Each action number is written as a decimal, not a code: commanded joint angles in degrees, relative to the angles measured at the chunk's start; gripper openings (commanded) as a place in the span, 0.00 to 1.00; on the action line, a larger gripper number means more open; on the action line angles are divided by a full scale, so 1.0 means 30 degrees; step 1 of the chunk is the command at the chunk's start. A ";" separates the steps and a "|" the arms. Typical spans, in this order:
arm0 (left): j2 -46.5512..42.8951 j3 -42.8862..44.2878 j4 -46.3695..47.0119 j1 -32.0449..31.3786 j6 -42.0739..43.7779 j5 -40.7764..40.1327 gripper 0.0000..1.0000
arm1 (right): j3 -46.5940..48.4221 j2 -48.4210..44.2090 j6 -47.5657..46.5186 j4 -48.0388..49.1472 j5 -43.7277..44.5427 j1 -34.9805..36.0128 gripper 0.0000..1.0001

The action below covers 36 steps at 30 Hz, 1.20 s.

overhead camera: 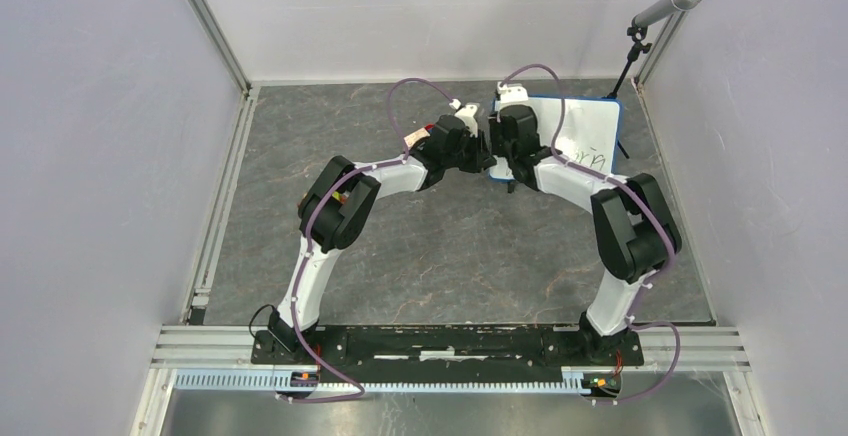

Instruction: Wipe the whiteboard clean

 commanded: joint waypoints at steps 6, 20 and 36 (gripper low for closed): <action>0.0444 -0.0100 -0.2014 0.0116 0.1299 -0.1238 0.02 | -0.4353 -0.2930 0.0161 0.0202 0.1197 -0.6274 0.35; 0.0693 0.0407 -0.2534 0.0112 0.1310 -0.1233 0.02 | -0.4188 -0.2388 -0.0233 0.0934 0.0517 -0.2875 0.34; 0.0667 0.0354 -0.2570 0.0089 0.1314 -0.1380 0.02 | -0.7081 -0.3184 0.0169 0.2417 0.3246 -0.4676 0.34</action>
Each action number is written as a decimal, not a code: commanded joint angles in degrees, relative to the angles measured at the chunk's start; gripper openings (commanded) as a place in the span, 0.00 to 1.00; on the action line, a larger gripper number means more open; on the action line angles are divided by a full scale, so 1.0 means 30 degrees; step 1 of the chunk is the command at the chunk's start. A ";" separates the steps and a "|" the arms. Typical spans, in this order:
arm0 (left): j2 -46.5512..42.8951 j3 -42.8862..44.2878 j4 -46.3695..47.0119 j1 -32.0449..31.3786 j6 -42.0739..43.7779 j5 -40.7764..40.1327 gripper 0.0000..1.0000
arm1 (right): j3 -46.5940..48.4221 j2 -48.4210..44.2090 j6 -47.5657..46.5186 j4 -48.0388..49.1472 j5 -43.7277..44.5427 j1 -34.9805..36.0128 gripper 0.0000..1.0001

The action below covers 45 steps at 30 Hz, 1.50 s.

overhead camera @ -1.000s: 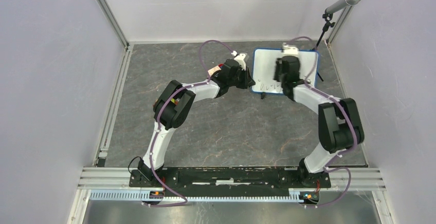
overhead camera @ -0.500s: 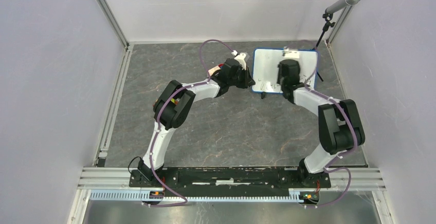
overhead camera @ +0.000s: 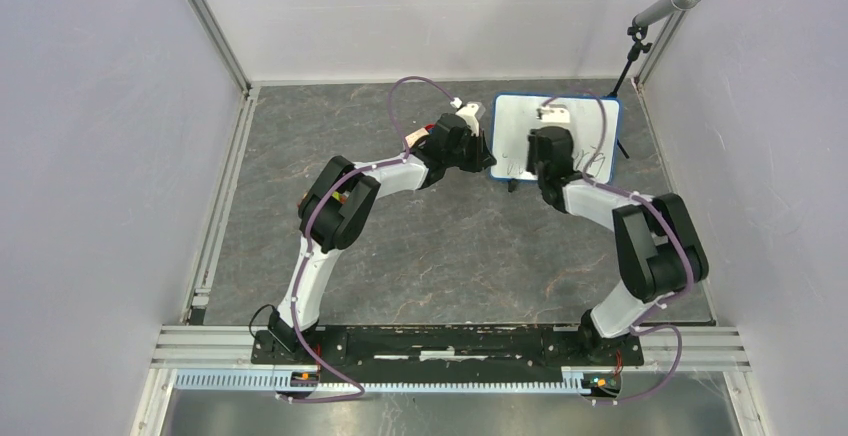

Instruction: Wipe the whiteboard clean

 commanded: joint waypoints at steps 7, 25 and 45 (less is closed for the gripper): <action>0.0692 0.0007 -0.1886 0.0126 0.1196 -0.1225 0.02 | -0.3761 -0.1470 -0.0840 0.3353 0.2782 -0.1445 0.34; 0.0708 0.0018 -0.1915 0.0126 0.1232 -0.1198 0.02 | -0.3746 -0.0663 -0.0880 0.6457 0.5154 0.1330 0.34; 0.1037 0.0636 -0.2305 0.0104 0.1619 -0.0228 0.13 | -0.0655 0.0806 0.0422 0.4079 0.1130 0.1882 0.35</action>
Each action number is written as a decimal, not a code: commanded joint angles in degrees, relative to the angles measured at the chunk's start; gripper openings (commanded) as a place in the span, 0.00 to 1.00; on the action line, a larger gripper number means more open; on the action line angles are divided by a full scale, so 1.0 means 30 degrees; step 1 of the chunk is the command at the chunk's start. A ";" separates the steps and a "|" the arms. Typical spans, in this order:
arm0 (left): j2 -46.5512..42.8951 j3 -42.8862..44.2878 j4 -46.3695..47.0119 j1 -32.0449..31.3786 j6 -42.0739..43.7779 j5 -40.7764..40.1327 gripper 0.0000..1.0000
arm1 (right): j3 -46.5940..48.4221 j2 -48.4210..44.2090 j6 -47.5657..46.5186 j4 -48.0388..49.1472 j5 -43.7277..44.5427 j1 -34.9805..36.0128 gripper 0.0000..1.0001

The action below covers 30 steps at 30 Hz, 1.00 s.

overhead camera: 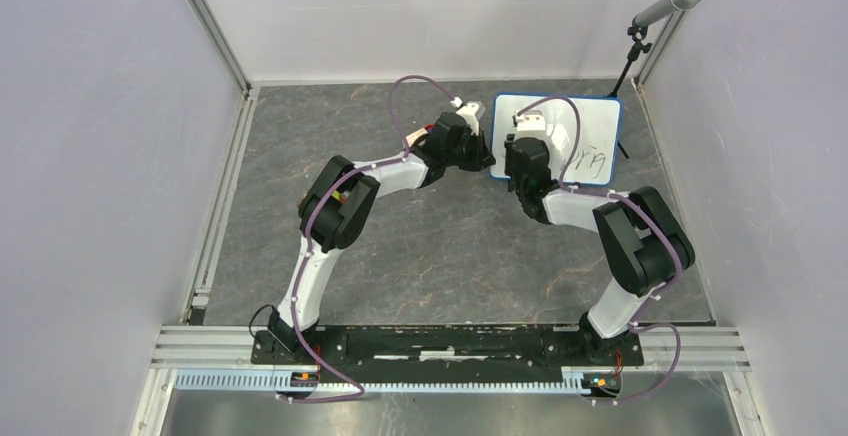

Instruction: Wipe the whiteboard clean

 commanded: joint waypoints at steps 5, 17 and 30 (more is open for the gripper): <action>0.1022 0.0447 -0.1990 0.0076 0.1586 -0.0171 0.28 | 0.2375 0.0460 -0.0127 -0.2765 -0.0880 -0.0155 0.44; 0.1073 0.0507 -0.1946 0.0071 0.1731 0.0207 0.43 | 0.2316 -0.0478 -0.0645 -0.4635 -0.1615 -0.0855 0.66; 0.1274 0.0870 -0.2239 0.0075 0.1907 0.0678 0.47 | 0.2895 -0.0135 -0.0651 -0.4198 -0.2388 -0.0387 0.54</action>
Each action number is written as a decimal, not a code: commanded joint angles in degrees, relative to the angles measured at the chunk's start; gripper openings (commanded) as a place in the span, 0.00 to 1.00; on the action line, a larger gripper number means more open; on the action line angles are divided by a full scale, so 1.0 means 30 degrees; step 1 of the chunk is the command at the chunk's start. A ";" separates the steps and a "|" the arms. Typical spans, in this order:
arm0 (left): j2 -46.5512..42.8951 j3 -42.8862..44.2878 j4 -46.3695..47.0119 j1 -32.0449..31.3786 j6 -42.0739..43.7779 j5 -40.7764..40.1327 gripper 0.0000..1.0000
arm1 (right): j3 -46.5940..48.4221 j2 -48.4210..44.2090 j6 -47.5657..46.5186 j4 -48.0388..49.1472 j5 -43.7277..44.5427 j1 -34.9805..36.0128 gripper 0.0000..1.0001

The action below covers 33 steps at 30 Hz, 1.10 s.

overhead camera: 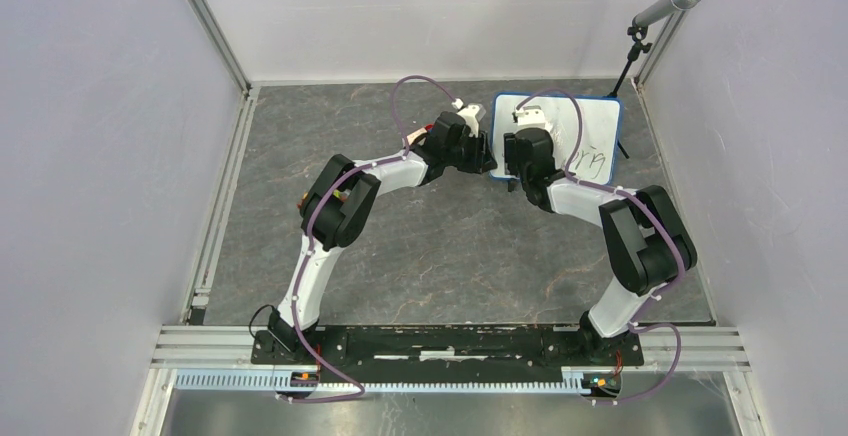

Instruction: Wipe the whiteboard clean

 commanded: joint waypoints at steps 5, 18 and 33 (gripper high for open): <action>0.1053 0.0655 -0.1487 -0.0049 0.1294 -0.0248 0.48 | 0.0938 -0.0394 -0.0846 -0.0129 0.0176 0.0152 0.54; 0.1185 0.0906 -0.1747 -0.0049 0.1338 -0.0218 0.44 | 0.1456 -0.0251 -0.1660 -0.0172 0.0692 0.0151 0.51; 0.1004 0.0577 -0.1425 -0.0058 0.1299 -0.0378 0.31 | 0.1908 0.1392 -0.0464 0.1315 -0.0286 0.1497 0.36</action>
